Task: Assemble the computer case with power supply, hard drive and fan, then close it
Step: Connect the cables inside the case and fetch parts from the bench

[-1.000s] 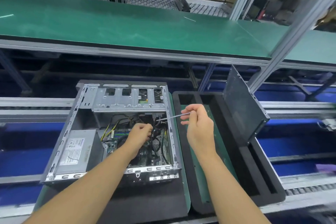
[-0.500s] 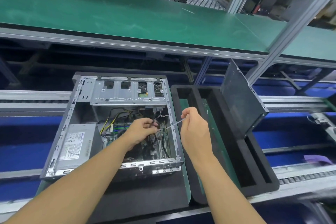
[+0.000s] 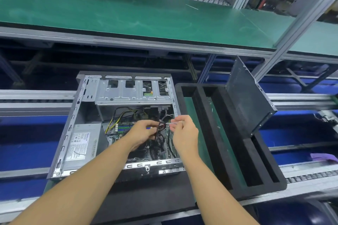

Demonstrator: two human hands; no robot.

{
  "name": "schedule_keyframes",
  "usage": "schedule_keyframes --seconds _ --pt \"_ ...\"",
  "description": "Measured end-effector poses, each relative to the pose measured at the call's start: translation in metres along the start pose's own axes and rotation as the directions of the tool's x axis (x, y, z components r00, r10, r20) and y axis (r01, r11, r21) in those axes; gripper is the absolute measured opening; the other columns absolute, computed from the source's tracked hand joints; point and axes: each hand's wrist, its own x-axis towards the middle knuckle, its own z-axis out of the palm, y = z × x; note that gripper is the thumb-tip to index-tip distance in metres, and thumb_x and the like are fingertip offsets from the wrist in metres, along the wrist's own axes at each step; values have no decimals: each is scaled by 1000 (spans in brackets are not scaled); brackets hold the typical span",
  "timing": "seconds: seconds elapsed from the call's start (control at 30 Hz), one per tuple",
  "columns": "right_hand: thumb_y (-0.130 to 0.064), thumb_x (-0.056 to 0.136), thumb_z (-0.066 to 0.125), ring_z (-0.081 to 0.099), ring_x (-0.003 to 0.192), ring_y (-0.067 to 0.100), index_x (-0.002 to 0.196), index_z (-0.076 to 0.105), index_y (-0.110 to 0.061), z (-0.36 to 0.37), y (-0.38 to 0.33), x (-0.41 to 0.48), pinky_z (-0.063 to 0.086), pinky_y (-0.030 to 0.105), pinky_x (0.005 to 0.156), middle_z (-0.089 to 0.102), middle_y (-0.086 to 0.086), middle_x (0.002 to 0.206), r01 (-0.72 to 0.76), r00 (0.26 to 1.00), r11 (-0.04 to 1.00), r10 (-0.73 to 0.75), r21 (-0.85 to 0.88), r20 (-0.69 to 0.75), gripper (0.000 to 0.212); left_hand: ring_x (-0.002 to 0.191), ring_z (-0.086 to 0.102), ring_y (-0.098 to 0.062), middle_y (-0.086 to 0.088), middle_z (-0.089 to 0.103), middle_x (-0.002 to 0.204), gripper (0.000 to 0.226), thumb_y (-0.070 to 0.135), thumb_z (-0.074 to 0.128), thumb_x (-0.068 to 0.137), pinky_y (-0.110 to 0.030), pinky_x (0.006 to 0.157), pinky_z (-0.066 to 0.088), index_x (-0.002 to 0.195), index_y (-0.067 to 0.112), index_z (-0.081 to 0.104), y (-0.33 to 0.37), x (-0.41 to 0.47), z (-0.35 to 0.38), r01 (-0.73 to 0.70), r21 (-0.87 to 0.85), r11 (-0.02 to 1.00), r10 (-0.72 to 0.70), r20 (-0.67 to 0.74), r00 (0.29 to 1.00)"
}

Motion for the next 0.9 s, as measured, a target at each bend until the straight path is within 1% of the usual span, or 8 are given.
schedule_keyframes --seconds 0.13,0.2,0.3,0.47,0.57,0.63,0.73,0.9 --pt "-6 103 33 71 87 1 95 58 -25 -1 3 -1 57 23 81 71 -8 98 17 1000 1000 -17 -11 25 32 64 67 -3 3 73 92 8 21 67 93 -16 56 47 92 28 69 0 -1 -1 -57 371 927 109 -120 987" --pt "-10 106 33 70 94 5 102 55 -22 -3 3 -3 54 21 77 70 -7 103 63 997 995 -60 -72 42 25 54 66 1 10 69 92 9 20 69 92 -14 51 50 86 27 70 1 -3 -3 -66 333 940 133 -180 975" --pt "-14 109 33 66 99 11 115 49 -19 -4 4 -7 49 19 74 66 -4 109 141 988 975 -128 -174 84 18 61 71 -7 8 71 94 4 20 76 87 -33 63 62 83 21 75 4 -10 -9 -39 172 984 80 -244 966" --pt "-20 109 40 64 81 19 114 51 -18 -3 7 -7 53 37 69 68 3 94 275 958 916 -234 -292 167 13 63 72 -15 1 75 82 9 22 80 81 -14 37 37 77 16 74 5 -21 -15 -60 -61 996 36 -338 940" --pt "-21 108 46 54 60 22 112 55 -19 -3 7 -2 43 37 56 66 6 76 386 917 879 -330 -282 226 10 67 69 -8 8 75 78 8 22 80 81 -12 39 40 75 20 75 13 -25 -12 -159 -119 980 107 -357 928" --pt "-21 108 48 56 62 24 113 57 -18 0 4 3 45 41 60 70 6 78 417 902 870 -359 -262 241 10 79 71 -5 13 76 86 6 22 79 81 -13 49 48 76 21 75 16 -26 -9 -239 -118 964 187 -337 923" --pt "-18 106 53 62 74 14 111 57 -15 4 0 10 46 24 65 72 -13 91 435 892 878 -389 -200 232 7 80 71 -9 6 76 84 10 25 81 81 -19 67 55 78 23 72 15 -27 -8 -329 -61 942 296 -308 904" --pt "-17 99 65 68 85 -1 95 67 -33 9 -1 18 50 10 70 73 -17 89 320 927 946 -303 -46 223 16 74 69 -4 9 74 77 15 24 84 76 -12 68 50 77 34 73 14 -25 -8 -355 28 934 347 -300 889"
